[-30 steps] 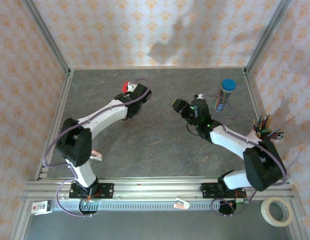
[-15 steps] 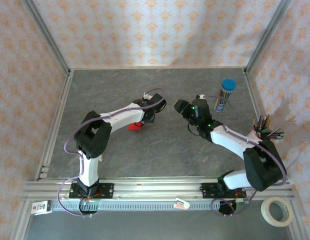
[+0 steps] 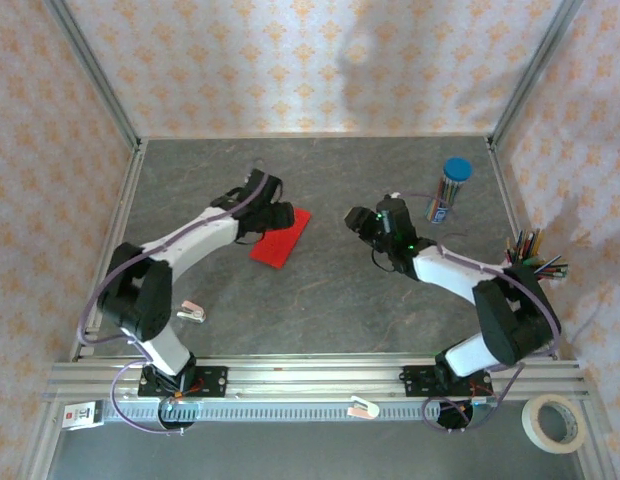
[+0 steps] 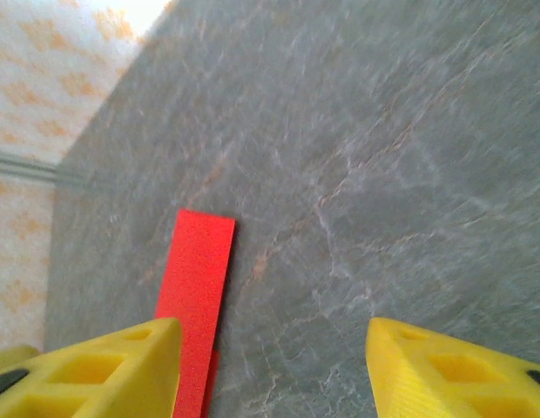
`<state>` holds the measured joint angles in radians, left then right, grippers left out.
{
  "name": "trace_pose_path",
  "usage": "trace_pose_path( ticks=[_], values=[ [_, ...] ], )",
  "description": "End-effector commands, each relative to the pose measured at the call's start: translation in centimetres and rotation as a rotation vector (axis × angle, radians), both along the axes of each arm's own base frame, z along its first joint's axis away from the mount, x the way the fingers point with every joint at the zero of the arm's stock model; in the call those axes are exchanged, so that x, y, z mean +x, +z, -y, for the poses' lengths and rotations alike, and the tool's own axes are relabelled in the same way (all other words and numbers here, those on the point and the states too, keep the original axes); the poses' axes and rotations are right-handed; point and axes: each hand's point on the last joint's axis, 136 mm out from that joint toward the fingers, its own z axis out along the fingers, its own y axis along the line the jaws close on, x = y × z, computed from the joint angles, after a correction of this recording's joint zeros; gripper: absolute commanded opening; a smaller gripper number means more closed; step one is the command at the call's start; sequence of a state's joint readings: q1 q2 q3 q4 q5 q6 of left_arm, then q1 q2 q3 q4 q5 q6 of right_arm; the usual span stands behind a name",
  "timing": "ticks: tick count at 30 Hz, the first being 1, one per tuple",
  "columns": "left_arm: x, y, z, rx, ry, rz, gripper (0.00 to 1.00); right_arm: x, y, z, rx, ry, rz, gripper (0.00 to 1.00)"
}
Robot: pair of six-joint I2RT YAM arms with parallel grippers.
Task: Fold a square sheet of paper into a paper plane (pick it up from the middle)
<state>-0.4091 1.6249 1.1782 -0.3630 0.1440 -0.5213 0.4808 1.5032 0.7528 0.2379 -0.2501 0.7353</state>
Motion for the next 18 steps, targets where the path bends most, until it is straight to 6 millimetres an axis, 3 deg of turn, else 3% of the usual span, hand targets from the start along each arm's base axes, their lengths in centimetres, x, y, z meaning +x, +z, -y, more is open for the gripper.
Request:
trace_pose_path(
  ticks=[1, 4, 10, 18],
  values=[
    [0.2, 1.0, -1.7, -0.099, 0.059, 0.034, 0.68, -0.1, 0.8, -4.1, 0.0, 0.115, 0.009, 0.52],
    [0.0, 1.2, -5.1, -0.109, 0.143, 0.059, 0.8, -0.7, -0.1, -7.8, -0.019, 0.203, -0.011, 0.45],
    [-0.7, 1.4, -9.1, -0.087, 0.242, 0.097, 0.98, -1.9, -2.0, -13.5, -0.064, 0.337, -0.06, 0.31],
    [-1.2, 1.3, -11.1, -0.1, 0.318, 0.103, 0.99, -2.7, -5.0, -18.5, -0.139, 0.453, -0.135, 0.22]
  ],
)
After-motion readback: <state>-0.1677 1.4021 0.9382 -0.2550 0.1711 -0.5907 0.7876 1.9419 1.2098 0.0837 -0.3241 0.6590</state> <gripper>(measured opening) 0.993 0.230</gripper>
